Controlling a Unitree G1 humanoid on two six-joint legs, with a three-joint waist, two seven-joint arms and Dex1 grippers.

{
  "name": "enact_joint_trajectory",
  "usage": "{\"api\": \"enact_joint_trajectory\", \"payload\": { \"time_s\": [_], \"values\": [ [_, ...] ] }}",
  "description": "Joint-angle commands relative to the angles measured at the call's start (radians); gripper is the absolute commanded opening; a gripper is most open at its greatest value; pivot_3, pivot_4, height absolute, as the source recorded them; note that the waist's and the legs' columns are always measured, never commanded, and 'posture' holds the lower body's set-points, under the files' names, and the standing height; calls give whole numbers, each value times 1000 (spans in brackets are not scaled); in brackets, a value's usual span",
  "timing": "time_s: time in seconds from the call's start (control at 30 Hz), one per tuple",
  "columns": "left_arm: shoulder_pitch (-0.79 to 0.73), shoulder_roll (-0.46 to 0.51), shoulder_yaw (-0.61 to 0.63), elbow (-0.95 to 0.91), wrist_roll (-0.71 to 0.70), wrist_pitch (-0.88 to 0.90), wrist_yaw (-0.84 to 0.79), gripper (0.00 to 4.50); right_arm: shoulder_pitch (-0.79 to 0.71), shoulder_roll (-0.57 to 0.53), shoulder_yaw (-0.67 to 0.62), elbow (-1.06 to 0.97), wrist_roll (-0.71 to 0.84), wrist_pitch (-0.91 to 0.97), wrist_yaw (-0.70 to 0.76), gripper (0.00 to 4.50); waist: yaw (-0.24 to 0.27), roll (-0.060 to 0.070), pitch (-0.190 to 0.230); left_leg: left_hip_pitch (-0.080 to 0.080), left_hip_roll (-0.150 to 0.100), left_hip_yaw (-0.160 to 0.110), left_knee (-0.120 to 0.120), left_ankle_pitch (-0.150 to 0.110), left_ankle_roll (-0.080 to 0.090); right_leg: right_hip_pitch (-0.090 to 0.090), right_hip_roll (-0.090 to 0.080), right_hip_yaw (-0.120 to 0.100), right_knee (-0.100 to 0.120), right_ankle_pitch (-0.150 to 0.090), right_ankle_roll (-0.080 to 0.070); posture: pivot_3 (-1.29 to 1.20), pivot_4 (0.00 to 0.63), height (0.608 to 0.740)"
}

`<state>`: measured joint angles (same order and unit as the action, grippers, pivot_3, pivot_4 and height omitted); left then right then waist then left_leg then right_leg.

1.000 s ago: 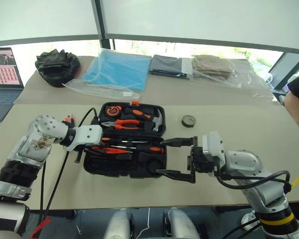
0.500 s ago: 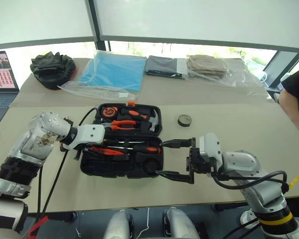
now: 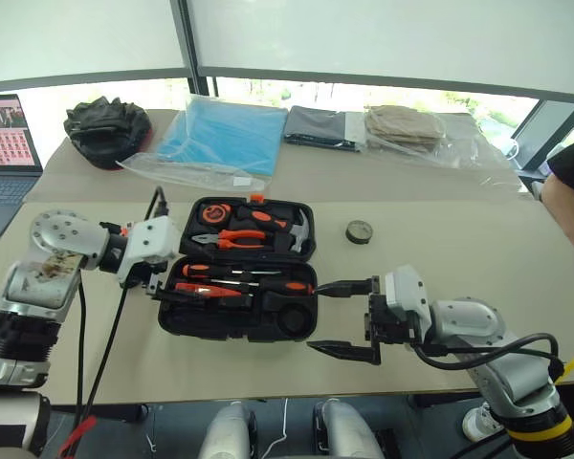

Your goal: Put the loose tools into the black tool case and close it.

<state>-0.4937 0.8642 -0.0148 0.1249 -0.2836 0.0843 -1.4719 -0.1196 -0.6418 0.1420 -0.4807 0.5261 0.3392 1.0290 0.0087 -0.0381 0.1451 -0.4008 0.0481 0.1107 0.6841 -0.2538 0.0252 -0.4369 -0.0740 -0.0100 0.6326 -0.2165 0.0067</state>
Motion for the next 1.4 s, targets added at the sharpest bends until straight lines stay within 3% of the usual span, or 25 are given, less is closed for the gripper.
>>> {"api": "enact_joint_trajectory", "payload": {
  "time_s": [0.03, 0.3, 0.77, 0.97, 1.4],
  "values": [
    [33, -40, 17, 64, -13, -100, 11, 2526, -5, 20, -14, 4, 18, -16, 1, 4500, 0, 0, 0, 0, 0, 0, 0, 0, 0, 0, 0, 0, 0, 0, 0, 0, 150, 740],
    [61, -82, -22, 173, 30, -232, 10, 22, -9, 35, -24, 24, 4, -39, 5, 4500, 3, 0, 0, -2, 0, 2, 2, 0, 0, 0, 0, -1, 0, 0, 0, 0, 150, 740],
    [132, -81, -25, 240, 92, -261, 103, 22, -48, 24, -30, 51, -4, -39, 19, 4500, 3, 0, 0, -1, 0, 1, 2, 0, 0, 1, 0, -2, 1, 1, 0, 0, 150, 740],
    [169, -113, 8, 145, -21, -172, 80, 22, -47, 17, -35, 43, 13, -20, 24, 4500, 2, 0, -1, 4, 1, 0, 2, 2, 0, 4, -1, -2, 4, 1, 0, 0, 150, 740],
    [108, -141, 12, 204, -5, -232, 125, 22, -41, 19, -27, 36, 20, -7, 17, 4500, 3, 0, -1, 1, 0, 0, 3, 2, 0, 1, -1, -1, 4, 1, -1, 0, 150, 740]
  ]
}}
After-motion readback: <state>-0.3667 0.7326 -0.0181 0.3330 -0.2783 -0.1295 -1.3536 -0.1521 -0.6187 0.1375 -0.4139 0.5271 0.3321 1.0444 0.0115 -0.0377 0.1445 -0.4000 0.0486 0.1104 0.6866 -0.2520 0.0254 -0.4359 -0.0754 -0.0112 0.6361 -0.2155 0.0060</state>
